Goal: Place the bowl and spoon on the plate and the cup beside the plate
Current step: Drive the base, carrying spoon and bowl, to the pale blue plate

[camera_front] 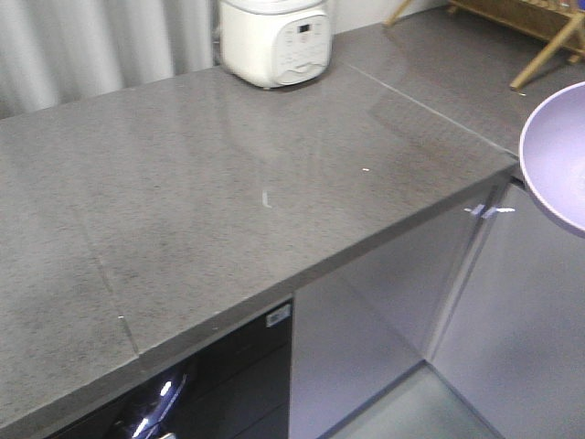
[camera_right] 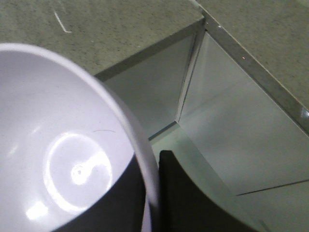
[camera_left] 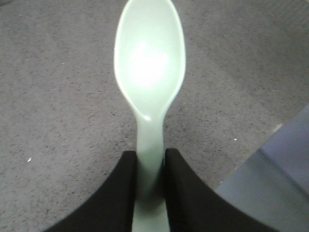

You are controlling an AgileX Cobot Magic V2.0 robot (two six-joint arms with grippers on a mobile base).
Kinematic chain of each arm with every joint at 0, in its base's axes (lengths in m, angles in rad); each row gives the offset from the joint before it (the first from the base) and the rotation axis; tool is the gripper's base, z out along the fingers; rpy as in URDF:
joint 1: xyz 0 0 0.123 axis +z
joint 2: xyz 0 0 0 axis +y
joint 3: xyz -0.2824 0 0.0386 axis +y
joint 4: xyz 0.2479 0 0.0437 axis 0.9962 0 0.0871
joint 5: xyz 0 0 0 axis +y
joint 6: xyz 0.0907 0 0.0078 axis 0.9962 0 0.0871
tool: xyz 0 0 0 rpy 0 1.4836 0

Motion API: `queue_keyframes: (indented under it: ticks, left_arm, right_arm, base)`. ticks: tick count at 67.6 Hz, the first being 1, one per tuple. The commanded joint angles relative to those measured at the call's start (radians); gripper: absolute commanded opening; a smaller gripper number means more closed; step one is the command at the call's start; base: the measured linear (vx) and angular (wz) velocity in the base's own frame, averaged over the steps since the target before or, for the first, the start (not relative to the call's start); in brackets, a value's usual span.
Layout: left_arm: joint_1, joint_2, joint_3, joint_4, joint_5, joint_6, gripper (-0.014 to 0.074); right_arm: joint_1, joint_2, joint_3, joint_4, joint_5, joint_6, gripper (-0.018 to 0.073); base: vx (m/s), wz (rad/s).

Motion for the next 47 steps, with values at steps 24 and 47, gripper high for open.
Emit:
queue_keyframes:
  ticks: [24,47]
  left_arm:
    - [-0.005,-0.015,-0.021,0.0,-0.029,0.001,-0.0006]
    - [-0.005,-0.015,-0.021,0.0,-0.029,0.001,-0.0006]
  right_arm:
    - [-0.006,-0.016,-0.027,0.001,-0.059,-0.009,-0.0006]
    - [-0.006,-0.016,-0.027,0.001,-0.057,-0.009,-0.0006]
  base:
    - [-0.03,-0.46]
    - [0.0,-0.52]
